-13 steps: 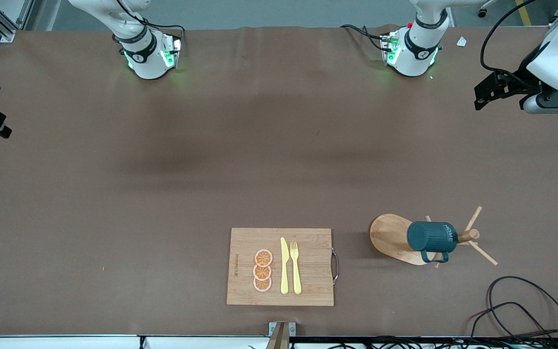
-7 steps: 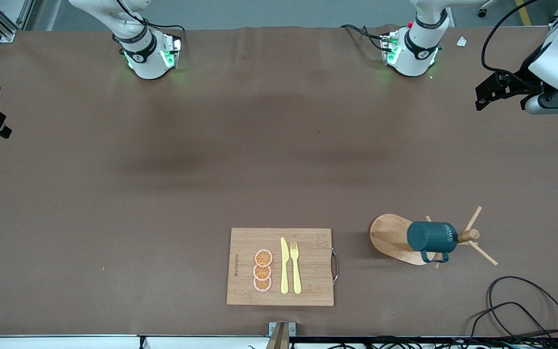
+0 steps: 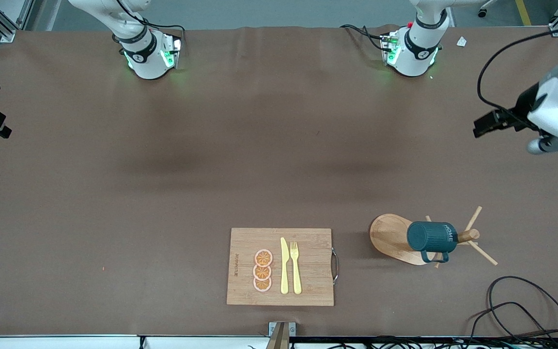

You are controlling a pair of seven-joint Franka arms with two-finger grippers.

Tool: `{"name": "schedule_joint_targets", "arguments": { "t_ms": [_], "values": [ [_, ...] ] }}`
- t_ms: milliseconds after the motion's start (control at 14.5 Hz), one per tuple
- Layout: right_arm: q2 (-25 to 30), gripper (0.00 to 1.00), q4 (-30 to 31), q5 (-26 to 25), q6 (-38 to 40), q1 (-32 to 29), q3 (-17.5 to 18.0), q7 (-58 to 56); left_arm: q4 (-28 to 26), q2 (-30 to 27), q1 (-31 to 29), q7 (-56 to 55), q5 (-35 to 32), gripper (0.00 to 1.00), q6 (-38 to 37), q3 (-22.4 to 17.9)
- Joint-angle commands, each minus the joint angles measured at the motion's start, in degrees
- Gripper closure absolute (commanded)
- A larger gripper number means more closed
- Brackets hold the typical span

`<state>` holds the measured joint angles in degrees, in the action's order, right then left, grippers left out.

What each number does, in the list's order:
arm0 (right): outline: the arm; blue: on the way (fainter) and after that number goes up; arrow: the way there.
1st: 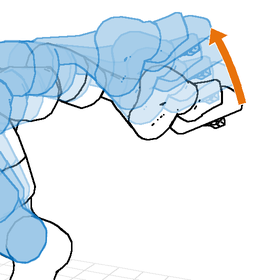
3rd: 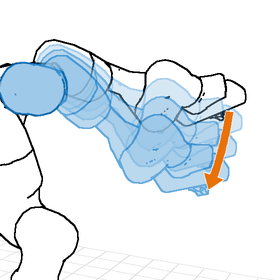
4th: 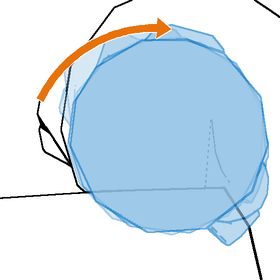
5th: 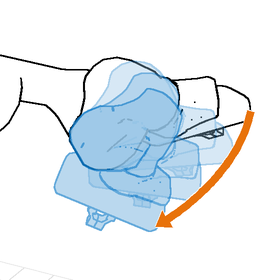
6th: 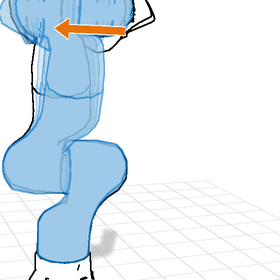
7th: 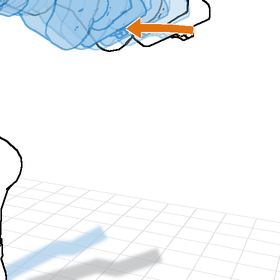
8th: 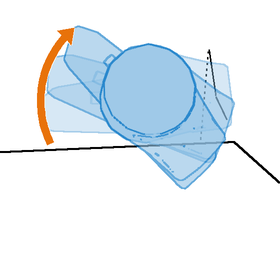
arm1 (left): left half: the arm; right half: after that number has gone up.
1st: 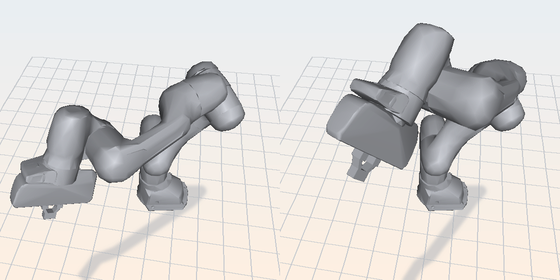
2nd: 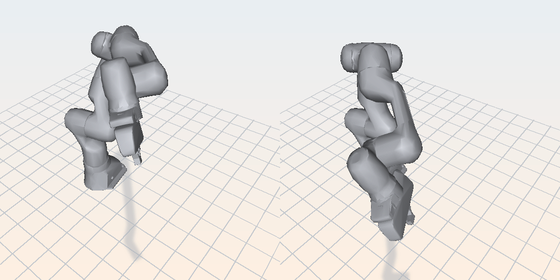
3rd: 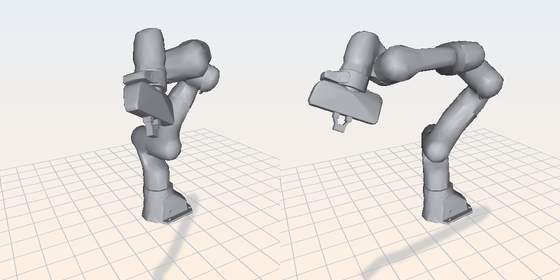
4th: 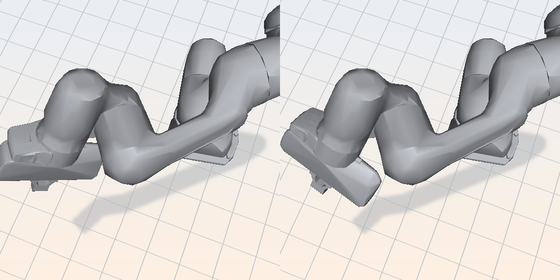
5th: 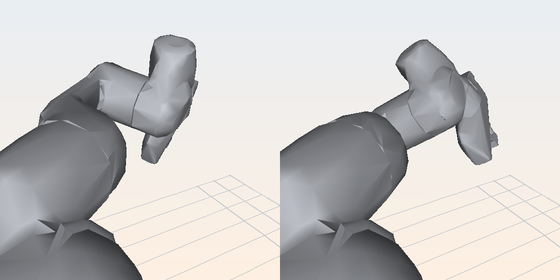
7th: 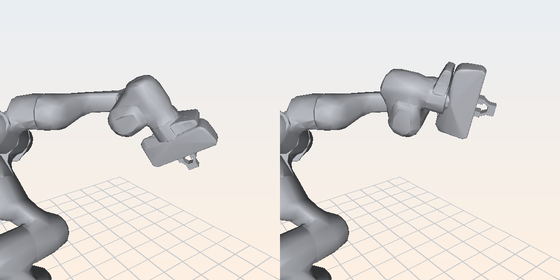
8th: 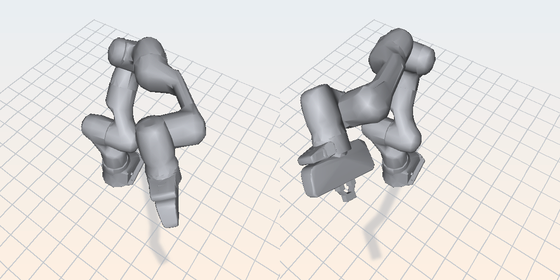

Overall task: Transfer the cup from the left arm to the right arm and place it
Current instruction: 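Move the left gripper down to the teal mug on the stand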

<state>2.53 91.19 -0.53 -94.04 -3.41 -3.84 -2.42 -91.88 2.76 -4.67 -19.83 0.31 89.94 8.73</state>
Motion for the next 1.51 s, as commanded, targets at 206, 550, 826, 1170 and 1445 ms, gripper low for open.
{"name": "schedule_joint_targets", "arguments": {
  "t_ms": [206, 550, 826, 1170, 1445],
  "values": [
    [0.5, 0.00, 0.0, 0.1, -0.1, -1.0, 0.6, -0.7, 1.7, 5.8, -0.6, -27.1, 3.8, 0.01, 11.4, 0.2],
    [0.5, 0.00, 0.0, 0.1, -0.1, -1.0, 0.6, -0.7, 1.9, 11.7, -0.4, -44.7, 7.7, 0.00, 21.1, 0.2],
    [0.5, 0.00, 0.0, 0.1, -0.1, -1.0, 0.6, -0.7, 1.9, 14.5, -0.6, -52.2, 14.5, 0.00, 24.4, 0.2],
    [0.5, 0.00, 0.0, 0.1, -0.1, -1.0, 0.7, -0.7, 1.9, 18.6, -0.5, -56.4, 18.4, 0.00, 30.4, 0.2],
    [0.5, 0.00, 0.0, 0.1, -0.1, -1.1, 0.6, -0.7, 1.9, 21.2, 0.1, -56.5, 19.0, 0.00, 34.1, 0.2]
  ]
}}
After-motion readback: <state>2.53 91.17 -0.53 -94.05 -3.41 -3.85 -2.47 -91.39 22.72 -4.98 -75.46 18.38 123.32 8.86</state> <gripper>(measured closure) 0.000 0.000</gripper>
